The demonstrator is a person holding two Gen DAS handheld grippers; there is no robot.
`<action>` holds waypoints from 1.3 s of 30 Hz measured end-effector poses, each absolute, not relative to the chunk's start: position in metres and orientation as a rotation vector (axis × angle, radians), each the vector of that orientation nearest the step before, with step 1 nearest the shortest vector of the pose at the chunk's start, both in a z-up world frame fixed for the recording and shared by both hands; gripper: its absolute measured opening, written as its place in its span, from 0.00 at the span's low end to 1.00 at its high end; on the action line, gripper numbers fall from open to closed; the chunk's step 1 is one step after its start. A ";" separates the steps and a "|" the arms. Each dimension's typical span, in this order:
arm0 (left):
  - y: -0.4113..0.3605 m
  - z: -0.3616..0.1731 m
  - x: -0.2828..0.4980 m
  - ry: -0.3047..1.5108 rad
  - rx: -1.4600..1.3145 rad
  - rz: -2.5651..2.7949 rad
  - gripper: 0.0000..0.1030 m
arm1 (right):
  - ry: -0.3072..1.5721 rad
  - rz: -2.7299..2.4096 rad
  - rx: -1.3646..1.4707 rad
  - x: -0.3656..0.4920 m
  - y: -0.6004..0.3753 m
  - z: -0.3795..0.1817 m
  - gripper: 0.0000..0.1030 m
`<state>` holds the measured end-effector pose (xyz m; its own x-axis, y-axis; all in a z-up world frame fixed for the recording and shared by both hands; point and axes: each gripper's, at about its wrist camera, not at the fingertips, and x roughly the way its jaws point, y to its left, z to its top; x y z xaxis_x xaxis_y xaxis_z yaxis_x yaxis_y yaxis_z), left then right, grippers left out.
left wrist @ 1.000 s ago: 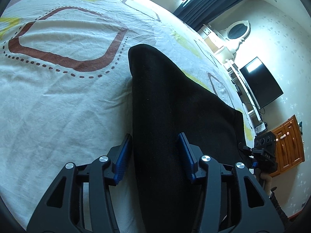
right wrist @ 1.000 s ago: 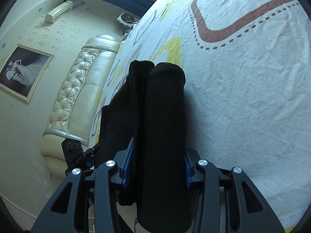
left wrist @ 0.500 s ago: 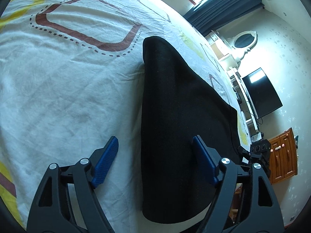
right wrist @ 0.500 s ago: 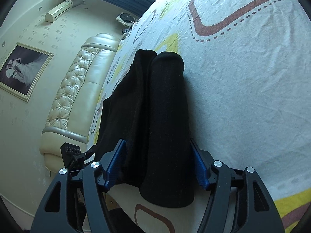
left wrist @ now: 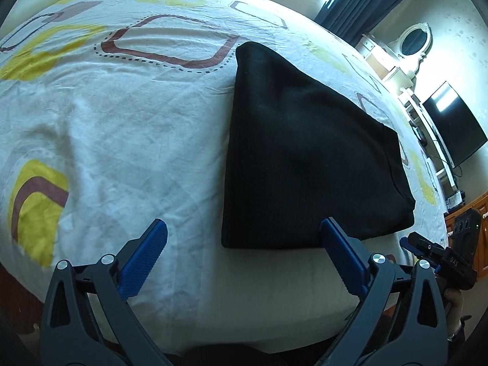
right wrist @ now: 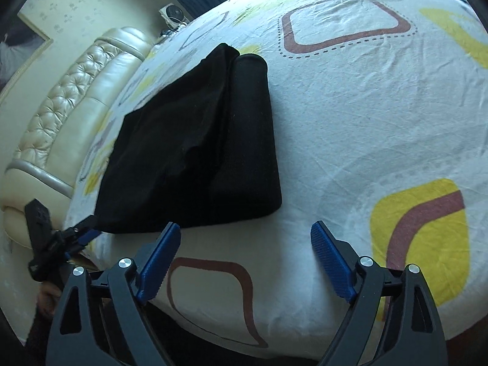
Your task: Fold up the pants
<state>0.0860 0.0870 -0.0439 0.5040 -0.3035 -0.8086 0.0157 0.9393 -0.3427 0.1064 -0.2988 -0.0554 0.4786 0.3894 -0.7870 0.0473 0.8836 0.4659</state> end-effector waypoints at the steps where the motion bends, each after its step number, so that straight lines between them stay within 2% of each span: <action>1: 0.084 -0.041 0.079 1.028 -0.292 -0.180 0.97 | 1.068 0.195 0.414 0.103 -0.293 -0.054 0.84; 12: 0.054 -0.004 0.005 0.881 -0.139 -0.062 0.97 | 0.949 0.118 0.113 0.062 -0.234 -0.016 0.83; 24: 0.017 -0.002 -0.015 0.850 0.035 -0.085 0.97 | 0.885 0.097 0.174 0.049 -0.231 -0.010 0.84; 39: 0.013 0.001 -0.020 0.844 0.022 -0.060 0.97 | 0.897 0.114 0.179 0.049 -0.227 -0.012 0.84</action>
